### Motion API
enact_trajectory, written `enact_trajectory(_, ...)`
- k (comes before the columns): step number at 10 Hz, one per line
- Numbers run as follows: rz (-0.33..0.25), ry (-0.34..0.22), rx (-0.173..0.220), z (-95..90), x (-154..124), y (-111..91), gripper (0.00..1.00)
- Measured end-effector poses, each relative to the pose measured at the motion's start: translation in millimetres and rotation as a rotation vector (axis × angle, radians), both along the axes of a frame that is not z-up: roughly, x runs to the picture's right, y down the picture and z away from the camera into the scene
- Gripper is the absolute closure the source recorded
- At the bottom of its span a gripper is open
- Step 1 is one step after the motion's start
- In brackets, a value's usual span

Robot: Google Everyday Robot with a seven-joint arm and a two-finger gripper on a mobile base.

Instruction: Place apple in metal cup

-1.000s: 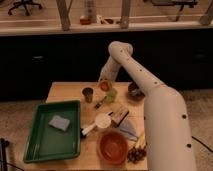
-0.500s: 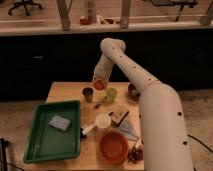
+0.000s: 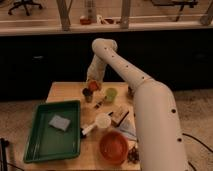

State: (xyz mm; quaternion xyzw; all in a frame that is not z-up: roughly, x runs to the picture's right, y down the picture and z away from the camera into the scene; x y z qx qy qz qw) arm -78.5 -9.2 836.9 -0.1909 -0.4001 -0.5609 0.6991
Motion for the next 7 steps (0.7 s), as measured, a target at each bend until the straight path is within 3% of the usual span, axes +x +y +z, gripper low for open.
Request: enact_trajectory(7, -0.049, -0.025, 0.006, 0.3, -25.0, 3.1, 1.00)
